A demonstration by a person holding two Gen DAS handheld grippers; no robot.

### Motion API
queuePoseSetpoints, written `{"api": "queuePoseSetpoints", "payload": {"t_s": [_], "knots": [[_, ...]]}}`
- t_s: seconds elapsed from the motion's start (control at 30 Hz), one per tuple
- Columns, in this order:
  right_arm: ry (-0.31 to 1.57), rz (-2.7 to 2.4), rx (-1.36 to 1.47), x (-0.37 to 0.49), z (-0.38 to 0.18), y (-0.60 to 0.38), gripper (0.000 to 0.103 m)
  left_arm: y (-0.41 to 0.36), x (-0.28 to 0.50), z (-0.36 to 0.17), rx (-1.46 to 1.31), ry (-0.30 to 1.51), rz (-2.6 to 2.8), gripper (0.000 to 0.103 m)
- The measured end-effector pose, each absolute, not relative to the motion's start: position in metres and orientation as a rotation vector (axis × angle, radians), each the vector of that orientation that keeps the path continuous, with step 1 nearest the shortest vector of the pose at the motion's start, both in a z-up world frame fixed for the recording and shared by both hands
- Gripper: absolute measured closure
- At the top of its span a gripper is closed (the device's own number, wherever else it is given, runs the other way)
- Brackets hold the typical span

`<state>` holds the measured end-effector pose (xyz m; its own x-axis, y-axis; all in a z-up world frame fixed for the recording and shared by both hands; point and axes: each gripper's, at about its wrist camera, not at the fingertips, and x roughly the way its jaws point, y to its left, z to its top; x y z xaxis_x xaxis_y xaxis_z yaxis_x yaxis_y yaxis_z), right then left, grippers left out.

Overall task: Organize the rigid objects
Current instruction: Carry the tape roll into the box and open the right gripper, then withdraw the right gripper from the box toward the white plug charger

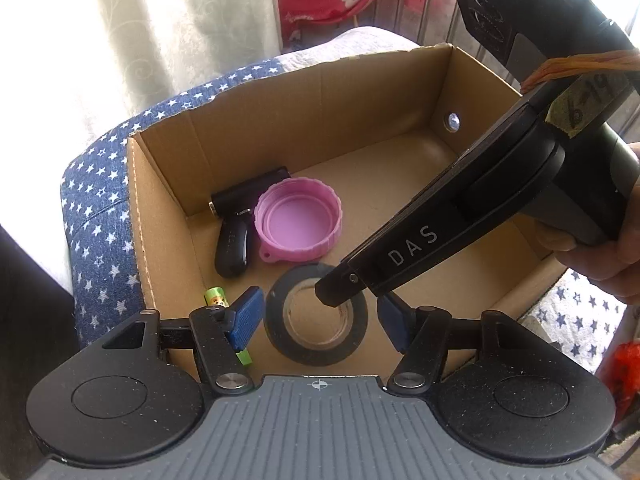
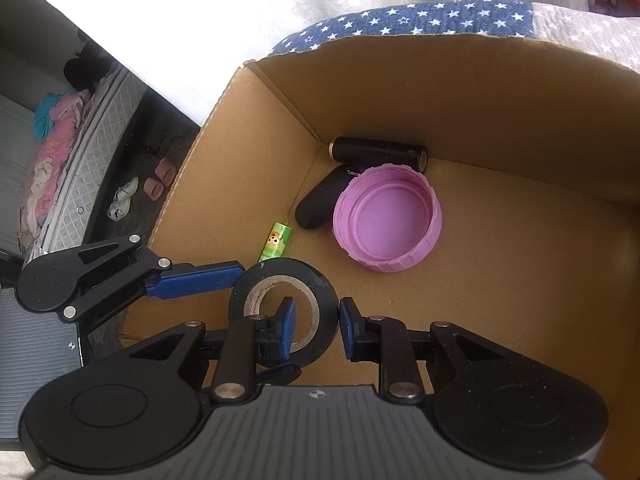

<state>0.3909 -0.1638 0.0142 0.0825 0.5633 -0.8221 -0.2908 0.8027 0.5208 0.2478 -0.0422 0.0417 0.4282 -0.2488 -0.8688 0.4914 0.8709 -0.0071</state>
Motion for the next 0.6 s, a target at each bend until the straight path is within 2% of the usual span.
{"api": "queuePoseSetpoints", "payload": {"t_s": [0.3,0.6], "knots": [[1.308,0.655,0.269,0.39,0.026,-0.17,0.076,-0.039,0.244,0.054,0.254,0.97,-0.475,0.039],[1.138,0.677,0.364,0.349,0.073,-0.214,0.075,-0.027,0.215,0.083,0.201,0.832,-0.491,0.037]]}}
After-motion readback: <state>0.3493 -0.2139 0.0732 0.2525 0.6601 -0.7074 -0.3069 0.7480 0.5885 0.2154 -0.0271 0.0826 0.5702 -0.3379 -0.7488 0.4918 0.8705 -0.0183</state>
